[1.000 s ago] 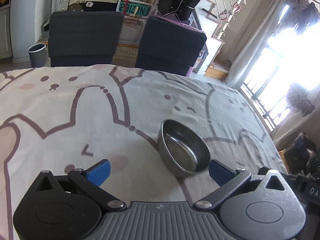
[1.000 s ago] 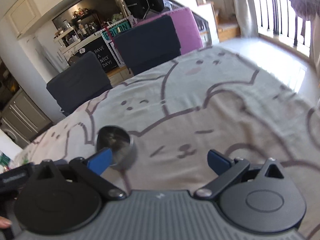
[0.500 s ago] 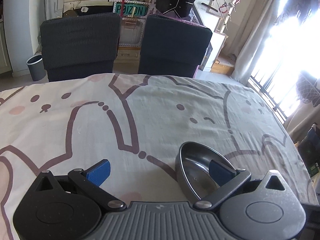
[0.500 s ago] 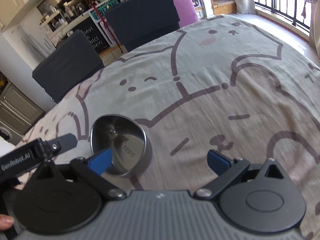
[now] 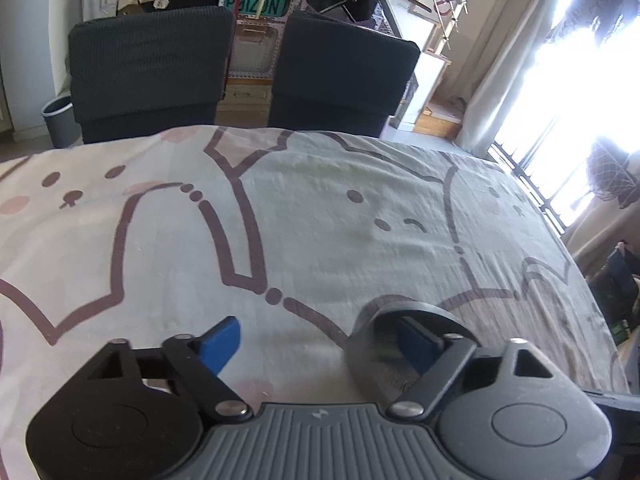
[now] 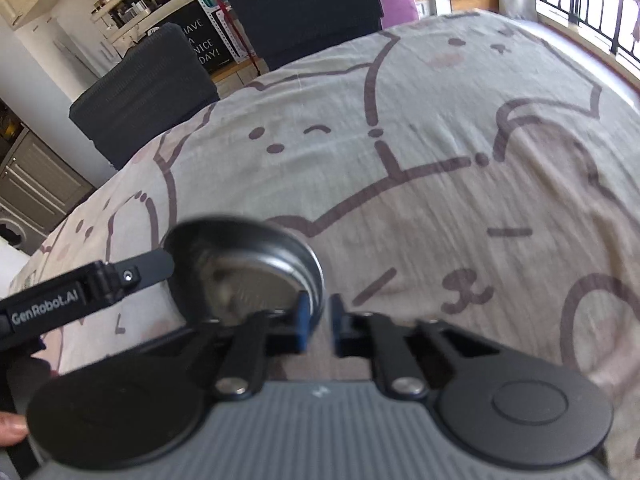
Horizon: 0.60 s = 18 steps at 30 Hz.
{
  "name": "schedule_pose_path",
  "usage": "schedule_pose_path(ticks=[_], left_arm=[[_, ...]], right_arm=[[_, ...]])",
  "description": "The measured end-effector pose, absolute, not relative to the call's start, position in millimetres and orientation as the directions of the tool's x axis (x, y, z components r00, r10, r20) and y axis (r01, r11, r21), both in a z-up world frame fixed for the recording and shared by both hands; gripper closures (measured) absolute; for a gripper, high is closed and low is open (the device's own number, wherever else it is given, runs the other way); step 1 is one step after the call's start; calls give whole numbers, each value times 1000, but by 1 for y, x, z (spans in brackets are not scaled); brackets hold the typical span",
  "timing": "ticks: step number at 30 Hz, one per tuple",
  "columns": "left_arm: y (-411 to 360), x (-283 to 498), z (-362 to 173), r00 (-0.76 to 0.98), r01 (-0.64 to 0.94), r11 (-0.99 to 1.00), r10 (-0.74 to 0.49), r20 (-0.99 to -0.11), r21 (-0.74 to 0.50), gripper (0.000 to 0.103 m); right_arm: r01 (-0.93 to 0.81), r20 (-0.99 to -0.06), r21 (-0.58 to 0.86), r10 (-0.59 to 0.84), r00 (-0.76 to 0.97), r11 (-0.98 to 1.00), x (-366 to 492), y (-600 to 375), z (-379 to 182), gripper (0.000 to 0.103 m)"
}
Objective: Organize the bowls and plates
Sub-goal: 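Move both grippers to the round steel bowl and close on its rim, then lift the round steel bowl off the tablecloth with both grippers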
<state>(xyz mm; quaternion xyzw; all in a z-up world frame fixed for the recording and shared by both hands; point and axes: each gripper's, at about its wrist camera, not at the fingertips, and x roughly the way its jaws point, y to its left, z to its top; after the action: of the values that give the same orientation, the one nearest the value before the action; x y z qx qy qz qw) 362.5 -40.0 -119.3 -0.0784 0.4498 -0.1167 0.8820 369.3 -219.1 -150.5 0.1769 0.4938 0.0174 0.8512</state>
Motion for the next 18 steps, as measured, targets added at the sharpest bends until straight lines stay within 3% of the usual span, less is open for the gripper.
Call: schedule_pose_path(ticks=[2, 11, 18], left_arm=[[-42, 362, -120, 551, 154, 957, -291, -782, -247, 37], [-49, 358, -121, 477, 193, 952, -303, -825, -238, 78], [-51, 355, -122, 465, 192, 954, -295, -835, -230, 94]], right_arm=[[127, -824, 326, 216, 524, 937, 369, -219, -149, 97], [93, -820, 306, 212, 531, 948, 371, -215, -146, 98], [70, -822, 298, 219, 525, 952, 370, -212, -144, 97]])
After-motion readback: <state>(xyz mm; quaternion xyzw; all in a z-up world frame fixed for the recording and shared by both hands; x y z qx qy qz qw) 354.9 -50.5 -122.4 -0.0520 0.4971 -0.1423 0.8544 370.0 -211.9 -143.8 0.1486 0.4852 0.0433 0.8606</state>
